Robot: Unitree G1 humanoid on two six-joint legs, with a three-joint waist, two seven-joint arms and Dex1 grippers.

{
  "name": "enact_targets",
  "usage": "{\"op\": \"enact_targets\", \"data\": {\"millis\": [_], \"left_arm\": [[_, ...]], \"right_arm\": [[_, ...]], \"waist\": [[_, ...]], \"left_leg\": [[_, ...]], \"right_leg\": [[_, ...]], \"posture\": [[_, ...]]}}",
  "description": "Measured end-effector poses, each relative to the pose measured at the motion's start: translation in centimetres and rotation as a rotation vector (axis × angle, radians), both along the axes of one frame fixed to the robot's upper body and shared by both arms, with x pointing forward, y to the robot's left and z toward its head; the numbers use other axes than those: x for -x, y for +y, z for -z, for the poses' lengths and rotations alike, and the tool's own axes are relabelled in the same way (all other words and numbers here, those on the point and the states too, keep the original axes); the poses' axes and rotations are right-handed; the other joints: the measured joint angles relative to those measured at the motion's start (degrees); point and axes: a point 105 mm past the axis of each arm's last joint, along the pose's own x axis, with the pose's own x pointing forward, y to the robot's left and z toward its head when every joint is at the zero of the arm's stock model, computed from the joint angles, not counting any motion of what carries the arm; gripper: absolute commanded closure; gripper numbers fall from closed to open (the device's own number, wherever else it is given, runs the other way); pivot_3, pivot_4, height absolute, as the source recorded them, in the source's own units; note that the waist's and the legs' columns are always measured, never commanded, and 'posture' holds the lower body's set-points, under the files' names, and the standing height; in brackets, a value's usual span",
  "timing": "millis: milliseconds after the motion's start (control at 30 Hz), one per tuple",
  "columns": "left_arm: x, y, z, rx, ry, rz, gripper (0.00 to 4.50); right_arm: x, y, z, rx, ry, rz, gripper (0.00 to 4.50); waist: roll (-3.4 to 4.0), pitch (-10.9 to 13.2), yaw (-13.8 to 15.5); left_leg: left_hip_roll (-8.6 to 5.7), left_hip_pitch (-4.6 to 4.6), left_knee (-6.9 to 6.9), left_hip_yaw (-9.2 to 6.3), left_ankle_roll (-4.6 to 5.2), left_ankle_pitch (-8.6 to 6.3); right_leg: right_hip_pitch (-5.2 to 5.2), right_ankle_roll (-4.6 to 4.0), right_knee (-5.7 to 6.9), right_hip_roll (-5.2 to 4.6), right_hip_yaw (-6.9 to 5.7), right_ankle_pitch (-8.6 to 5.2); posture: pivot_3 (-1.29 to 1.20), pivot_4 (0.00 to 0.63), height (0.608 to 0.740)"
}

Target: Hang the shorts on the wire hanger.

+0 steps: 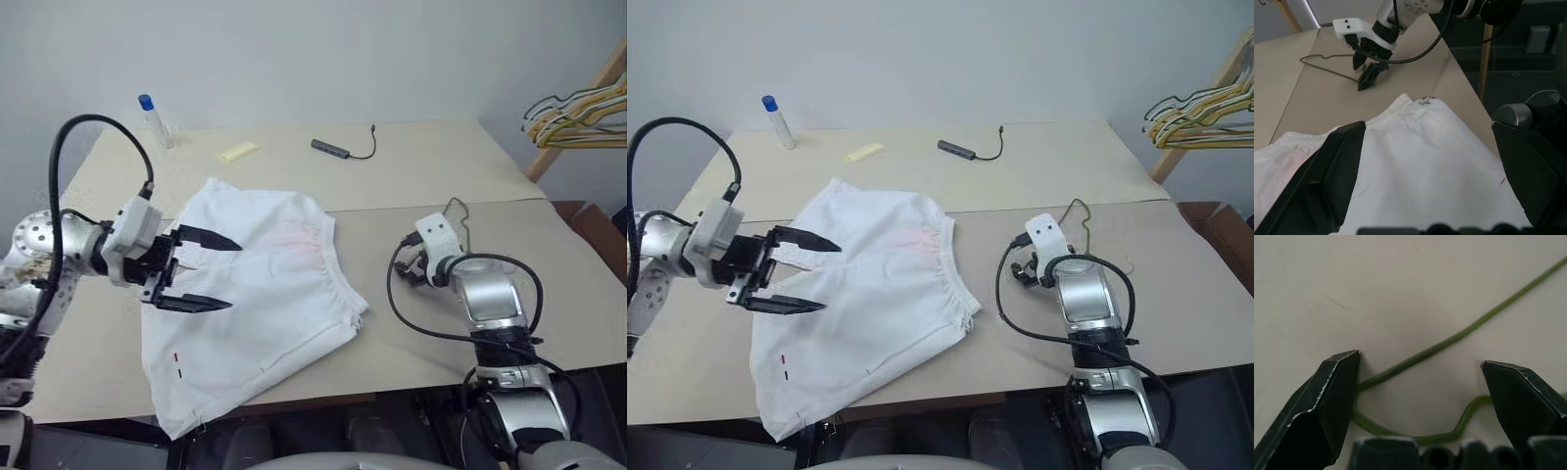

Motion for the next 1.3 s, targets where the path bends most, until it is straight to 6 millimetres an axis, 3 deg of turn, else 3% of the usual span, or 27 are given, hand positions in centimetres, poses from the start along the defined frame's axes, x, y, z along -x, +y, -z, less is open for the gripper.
{"op": "enact_targets", "data": {"millis": [133, 400, 567, 800, 1167, 1300], "left_arm": [[0.1, -0.3, 0.2, 0.019, 0.007, -0.015, 0.02], [0.0, 0.3, 0.1, 0.024, -0.021, -0.053, 0.02], [0.1, 0.0, 0.1, 0.038, -0.021, -0.043, 0.02], [0.3, -1.1, -0.4, 0.087, -0.029, -0.057, 0.02], [1.3, -1.5, 0.1, 0.081, -0.007, -0.037, 0.02], [1.3, -1.6, 0.1, 0.088, -0.008, -0.035, 0.00]], "right_arm": [[0.8, -1.1, 0.1, 0.034, 0.006, -0.004, 0.00], [3.8, -5.6, -1.1, 0.055, 0.042, 0.070, 0.00], [1.8, -3.7, -3.9, -0.096, -0.074, 0.059, 0.00], [-0.3, -2.4, -0.5, -0.151, -0.011, 0.152, 0.00], [-0.7, -2.7, 0.2, -0.146, 0.052, 0.186, 0.00], [-0.6, -2.5, 0.4, -0.127, 0.065, 0.190, 0.89]], "waist": [[0.01, -0.01, 0.01], [0.03, 0.00, 0.20], [0.04, 0.00, -1.84], [0.13, 0.05, -2.80], [0.19, 0.09, -2.79], [0.15, 0.07, -2.79]], "left_leg": [[-0.02, 0.09, 0.00, -0.07, 0.00, 0.00], [-0.06, 0.10, 0.02, -0.04, 0.00, 0.00], [0.02, 0.21, -0.10, -0.10, 0.00, 0.00], [-0.09, 0.08, -0.11, -0.13, 0.00, 0.00], [-0.08, 0.16, -0.11, -0.16, 0.00, 0.00], [-0.08, 0.16, -0.11, -0.16, 0.00, 0.00]], "right_leg": [[0.13, 0.01, -0.02, 0.00, -0.04, -0.01], [0.13, 0.02, -0.03, -0.06, -0.03, -0.01], [0.16, 0.01, -0.03, 0.10, 0.02, -0.01], [0.12, 0.00, -0.08, -0.07, 0.04, 0.00], [0.18, 0.00, -0.06, -0.06, 0.01, 0.00], [0.20, 0.01, -0.08, -0.06, 0.01, 0.00]], "posture": [[-0.05, 0.000, 0.740], [-0.07, 0.000, 0.740], [-0.07, 0.000, 0.740], [-0.06, 0.000, 0.740], [-0.06, 0.000, 0.740], [-0.06, 0.000, 0.740]]}}
